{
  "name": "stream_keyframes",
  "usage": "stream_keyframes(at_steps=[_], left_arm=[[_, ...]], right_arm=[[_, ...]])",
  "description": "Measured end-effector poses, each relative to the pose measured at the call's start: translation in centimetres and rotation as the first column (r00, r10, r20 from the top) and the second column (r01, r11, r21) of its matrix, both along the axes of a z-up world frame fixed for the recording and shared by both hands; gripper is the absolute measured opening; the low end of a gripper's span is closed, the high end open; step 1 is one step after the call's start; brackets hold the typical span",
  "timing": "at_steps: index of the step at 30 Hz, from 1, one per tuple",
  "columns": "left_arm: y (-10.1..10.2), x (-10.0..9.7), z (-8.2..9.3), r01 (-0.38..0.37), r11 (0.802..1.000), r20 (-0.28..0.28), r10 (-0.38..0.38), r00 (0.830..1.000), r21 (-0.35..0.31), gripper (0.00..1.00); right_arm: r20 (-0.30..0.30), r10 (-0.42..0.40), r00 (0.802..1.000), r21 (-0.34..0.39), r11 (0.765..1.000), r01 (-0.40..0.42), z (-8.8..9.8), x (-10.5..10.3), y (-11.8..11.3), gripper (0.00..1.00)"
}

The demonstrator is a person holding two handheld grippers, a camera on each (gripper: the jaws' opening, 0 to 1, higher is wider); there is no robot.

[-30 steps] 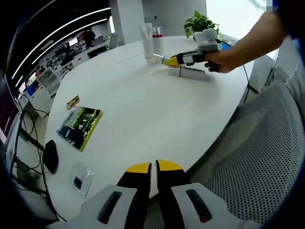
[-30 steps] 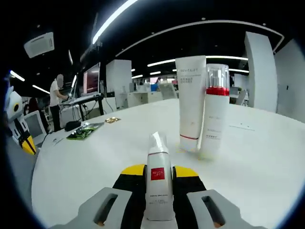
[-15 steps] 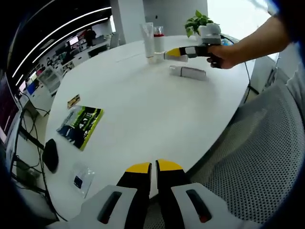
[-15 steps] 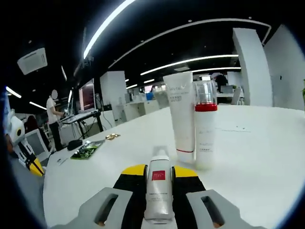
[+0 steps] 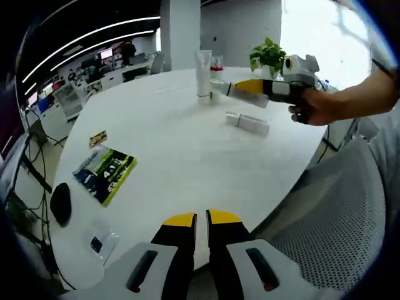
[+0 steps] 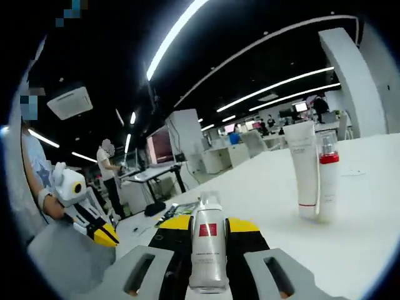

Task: Arrange the skincare products in the storage area until every visible bottle or jar stands upright without overlapping.

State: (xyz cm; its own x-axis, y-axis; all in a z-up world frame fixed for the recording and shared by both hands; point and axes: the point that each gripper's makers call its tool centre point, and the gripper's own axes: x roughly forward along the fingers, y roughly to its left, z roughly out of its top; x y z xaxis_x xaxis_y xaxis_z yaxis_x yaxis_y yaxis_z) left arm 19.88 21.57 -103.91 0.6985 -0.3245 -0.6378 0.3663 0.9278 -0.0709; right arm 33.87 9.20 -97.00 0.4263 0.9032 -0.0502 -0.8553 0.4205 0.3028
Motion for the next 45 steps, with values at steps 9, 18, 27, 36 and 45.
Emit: stream_keyframes(at_steps=[9, 18, 27, 36, 45], left_arm=[[-2.3, 1.7, 4.7, -0.132, 0.872, -0.032, 0.132, 0.991, -0.471, 0.00], [-3.0, 2.4, 7.6, -0.160, 0.696, 0.000, 0.224, 0.975, -0.700, 0.00], [-2.0, 2.4, 7.4, -0.198, 0.674, -0.015, 0.267, 0.963, -0.711, 0.00], [-2.3, 2.3, 7.3, -0.197, 0.677, -0.022, 0.257, 0.966, -0.709, 0.00], [-2.5, 2.3, 7.2, -0.192, 0.683, -0.021, 0.250, 0.968, -0.705, 0.00]], right_arm=[[0.042, 0.196, 0.980, 0.123, 0.972, -0.199, 4.1, -5.5, 4.0, 0.11], [0.044, 0.333, 0.942, 0.146, 0.931, -0.336, 5.2, -9.8, 6.0, 0.12], [0.027, 0.443, 0.896, 0.174, 0.880, -0.441, 5.7, -13.4, 6.7, 0.12], [0.057, 0.484, 0.873, 0.080, 0.870, -0.487, 4.8, -14.9, 8.0, 0.12], [0.061, 0.493, 0.868, -0.087, 0.869, -0.488, 2.7, -14.9, 8.1, 0.11]])
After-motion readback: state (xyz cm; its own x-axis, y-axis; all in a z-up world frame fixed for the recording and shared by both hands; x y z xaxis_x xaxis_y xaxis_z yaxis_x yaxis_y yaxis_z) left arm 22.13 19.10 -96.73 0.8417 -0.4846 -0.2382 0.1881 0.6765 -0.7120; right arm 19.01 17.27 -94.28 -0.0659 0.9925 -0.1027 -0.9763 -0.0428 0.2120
